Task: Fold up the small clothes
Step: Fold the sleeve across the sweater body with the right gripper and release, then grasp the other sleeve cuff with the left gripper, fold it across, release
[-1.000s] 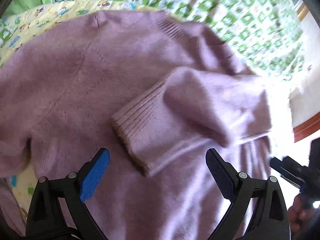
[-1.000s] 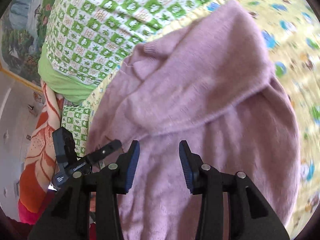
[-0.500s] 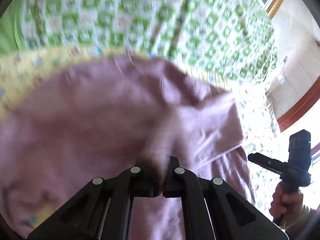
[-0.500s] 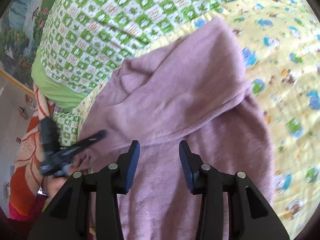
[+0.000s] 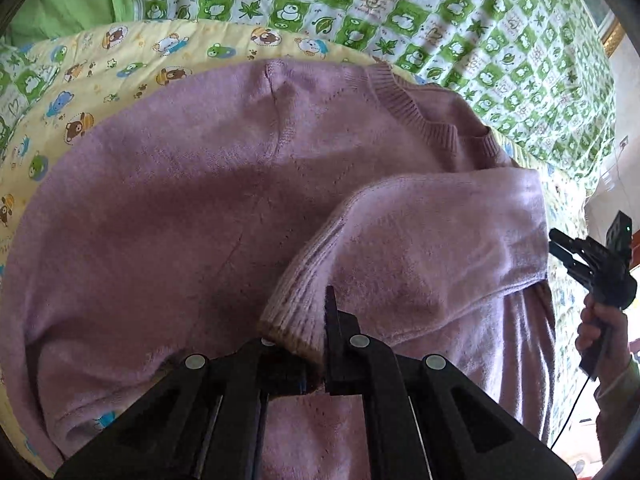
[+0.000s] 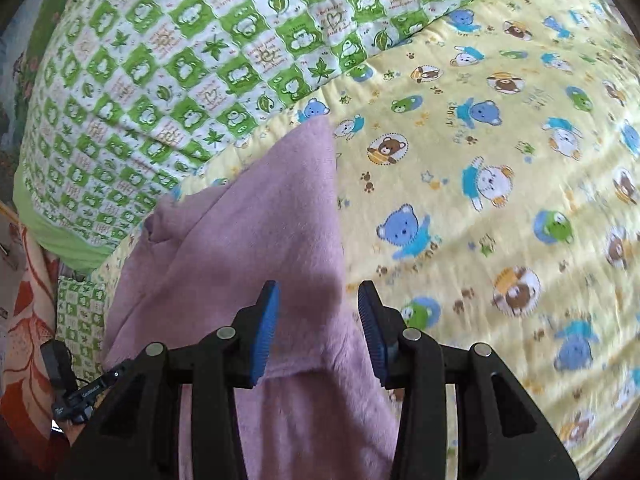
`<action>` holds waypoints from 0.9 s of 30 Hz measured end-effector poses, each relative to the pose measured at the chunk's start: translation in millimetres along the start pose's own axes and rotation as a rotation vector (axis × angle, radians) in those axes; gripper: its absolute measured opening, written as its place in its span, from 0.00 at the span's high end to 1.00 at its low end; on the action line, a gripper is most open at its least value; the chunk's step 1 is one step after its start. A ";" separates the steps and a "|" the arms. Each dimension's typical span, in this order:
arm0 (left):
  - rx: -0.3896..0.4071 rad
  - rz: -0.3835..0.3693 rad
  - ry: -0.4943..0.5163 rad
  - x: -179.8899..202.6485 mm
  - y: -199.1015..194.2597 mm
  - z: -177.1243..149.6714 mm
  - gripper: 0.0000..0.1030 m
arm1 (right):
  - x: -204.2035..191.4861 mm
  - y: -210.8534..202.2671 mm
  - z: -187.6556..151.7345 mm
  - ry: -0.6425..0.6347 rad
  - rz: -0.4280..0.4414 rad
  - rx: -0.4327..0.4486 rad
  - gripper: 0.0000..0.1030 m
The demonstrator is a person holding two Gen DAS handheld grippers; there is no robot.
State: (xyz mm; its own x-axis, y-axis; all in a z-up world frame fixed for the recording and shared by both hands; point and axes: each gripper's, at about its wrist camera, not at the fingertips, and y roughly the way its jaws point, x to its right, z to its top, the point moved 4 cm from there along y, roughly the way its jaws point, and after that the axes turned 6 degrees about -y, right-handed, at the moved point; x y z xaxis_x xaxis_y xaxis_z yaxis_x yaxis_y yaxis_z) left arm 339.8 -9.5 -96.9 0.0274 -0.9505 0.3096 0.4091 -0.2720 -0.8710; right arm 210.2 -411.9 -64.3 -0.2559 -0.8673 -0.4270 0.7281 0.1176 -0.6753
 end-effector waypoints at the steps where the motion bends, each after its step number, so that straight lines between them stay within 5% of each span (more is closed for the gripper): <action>1: 0.000 0.005 -0.011 -0.1 5.1 3.5 0.97 | 3.6 9.5 5.9 -0.006 -0.023 -0.003 0.58; 7: -0.012 0.015 -0.049 -20.9 -0.9 -4.8 0.97 | 10.8 48.1 21.7 0.003 0.011 -0.008 0.55; 8: -0.013 0.014 -0.049 -20.1 -0.3 -4.5 0.97 | 7.7 48.3 22.5 -0.018 0.013 -0.009 0.63; 9: -0.010 0.008 -0.048 -16.4 -1.6 -3.7 0.97 | 4.1 47.1 24.0 -0.041 0.016 -0.012 0.93; 16: -0.004 -0.063 -0.025 15.3 2.2 8.2 0.97 | 6.0 0.1 46.9 -0.113 -0.033 0.077 0.92; 27: -0.076 -0.022 -0.092 -7.5 28.6 9.4 0.89 | 4.6 41.5 30.8 -0.192 -0.254 0.006 0.90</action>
State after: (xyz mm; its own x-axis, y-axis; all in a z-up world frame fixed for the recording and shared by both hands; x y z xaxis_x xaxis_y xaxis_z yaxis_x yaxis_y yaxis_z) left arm 359.9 -8.7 -120.6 0.1038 -0.9272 0.3598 0.3398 -0.3069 -0.8890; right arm 258.9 -425.9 -75.8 -0.3053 -0.9443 -0.1232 0.6600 -0.1166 -0.7422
